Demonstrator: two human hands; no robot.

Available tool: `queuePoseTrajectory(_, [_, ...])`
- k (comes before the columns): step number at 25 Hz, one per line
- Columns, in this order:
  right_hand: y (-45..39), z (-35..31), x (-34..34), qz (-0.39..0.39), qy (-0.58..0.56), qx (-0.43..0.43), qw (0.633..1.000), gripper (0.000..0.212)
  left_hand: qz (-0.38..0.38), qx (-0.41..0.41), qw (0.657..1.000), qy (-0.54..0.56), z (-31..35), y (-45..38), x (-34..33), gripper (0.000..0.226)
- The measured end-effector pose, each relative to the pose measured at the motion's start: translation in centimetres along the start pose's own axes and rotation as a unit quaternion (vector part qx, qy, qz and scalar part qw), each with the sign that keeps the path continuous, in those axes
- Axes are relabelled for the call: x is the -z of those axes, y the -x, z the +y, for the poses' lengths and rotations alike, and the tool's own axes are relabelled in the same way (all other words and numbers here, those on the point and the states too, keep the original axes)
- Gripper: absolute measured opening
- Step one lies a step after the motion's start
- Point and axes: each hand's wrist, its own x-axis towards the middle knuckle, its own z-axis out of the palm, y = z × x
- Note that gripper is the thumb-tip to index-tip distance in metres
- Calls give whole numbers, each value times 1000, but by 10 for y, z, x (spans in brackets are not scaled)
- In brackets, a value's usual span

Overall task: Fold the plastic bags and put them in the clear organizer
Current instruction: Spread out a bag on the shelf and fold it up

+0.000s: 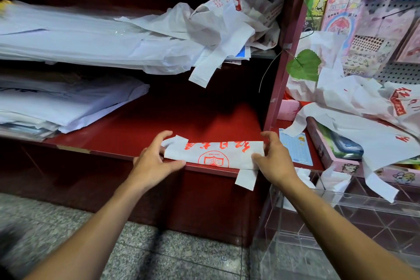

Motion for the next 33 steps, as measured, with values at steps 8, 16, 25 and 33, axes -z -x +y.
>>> queuePoseTrajectory(8, [11, -4, -8, -94, 370, 243, 892, 65, 35, -156, 976, -146, -14, -3, 1, 27])
queuePoseTrajectory(16, [-2, -16, 2, -70, 73, 207, 973, 8, 32, -3, 939, 343, 44, 7, 28, 12])
queuePoseTrajectory(25, [-3, -25, 10, -76, -271, -94, 955, 38, -16, -40, 934, 355, 31, 12, 33, 47])
queuePoseTrajectory(33, [-13, -13, 5, -33, -133, -88, 987, 48, 67, -46, 993, 85, 19, 9, 16, 8])
